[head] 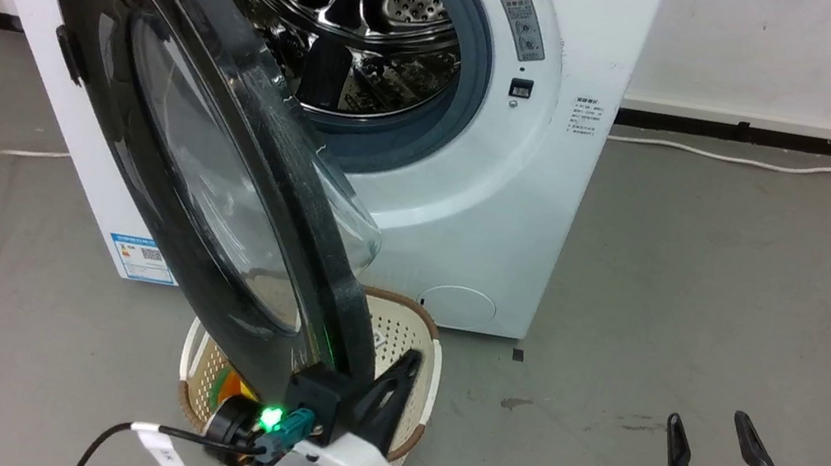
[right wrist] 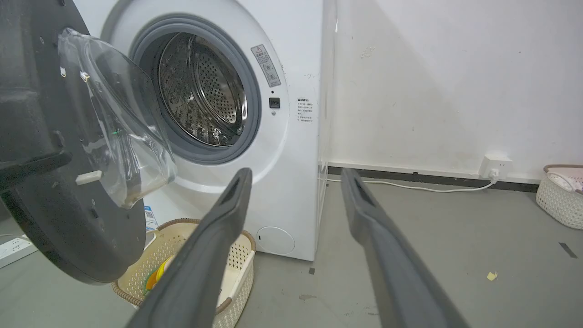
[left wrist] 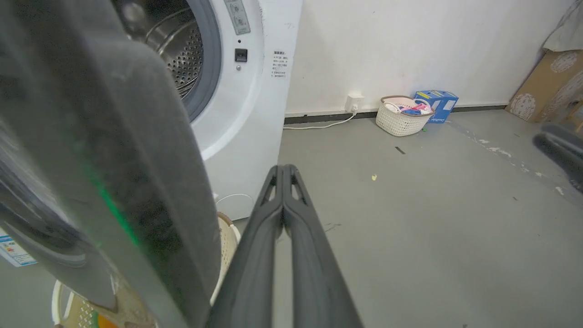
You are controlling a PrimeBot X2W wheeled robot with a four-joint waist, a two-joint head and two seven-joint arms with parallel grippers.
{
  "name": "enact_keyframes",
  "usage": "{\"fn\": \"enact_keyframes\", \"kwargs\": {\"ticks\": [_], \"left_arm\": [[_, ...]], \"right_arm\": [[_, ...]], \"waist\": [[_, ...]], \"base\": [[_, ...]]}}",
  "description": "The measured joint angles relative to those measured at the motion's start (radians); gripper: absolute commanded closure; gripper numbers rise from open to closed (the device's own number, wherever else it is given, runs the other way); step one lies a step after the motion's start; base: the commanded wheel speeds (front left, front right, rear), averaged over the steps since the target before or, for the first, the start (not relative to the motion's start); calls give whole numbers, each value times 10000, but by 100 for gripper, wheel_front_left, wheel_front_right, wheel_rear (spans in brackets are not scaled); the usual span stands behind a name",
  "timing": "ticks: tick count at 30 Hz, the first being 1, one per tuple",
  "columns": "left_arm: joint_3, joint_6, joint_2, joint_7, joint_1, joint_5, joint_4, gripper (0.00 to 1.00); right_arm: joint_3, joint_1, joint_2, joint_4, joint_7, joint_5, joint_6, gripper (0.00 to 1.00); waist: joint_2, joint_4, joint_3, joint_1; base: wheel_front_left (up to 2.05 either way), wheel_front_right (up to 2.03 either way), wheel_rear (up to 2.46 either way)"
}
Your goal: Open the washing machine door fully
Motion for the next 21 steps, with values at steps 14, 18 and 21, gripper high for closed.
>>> {"fn": "enact_keyframes", "kwargs": {"ticks": [14,18,21], "left_arm": [[326,-31,-196,-1480,-229,-357,1678,100],[360,100,-159,-1670,-3,-422,1423,100],[408,228,4,-1680,301,-430,1172,100]], "right_arm": [[23,-1,0,107,2,59,0,0],[-12,33,4,128,2,109,0,0],[-36,39,6,136,2,169,0,0]], "waist": [[0,523,93,0],[0,1147,-70,0],[0,1409,-143,0]], "base": [[0,0,0],[0,0,0],[0,0,0]]}}
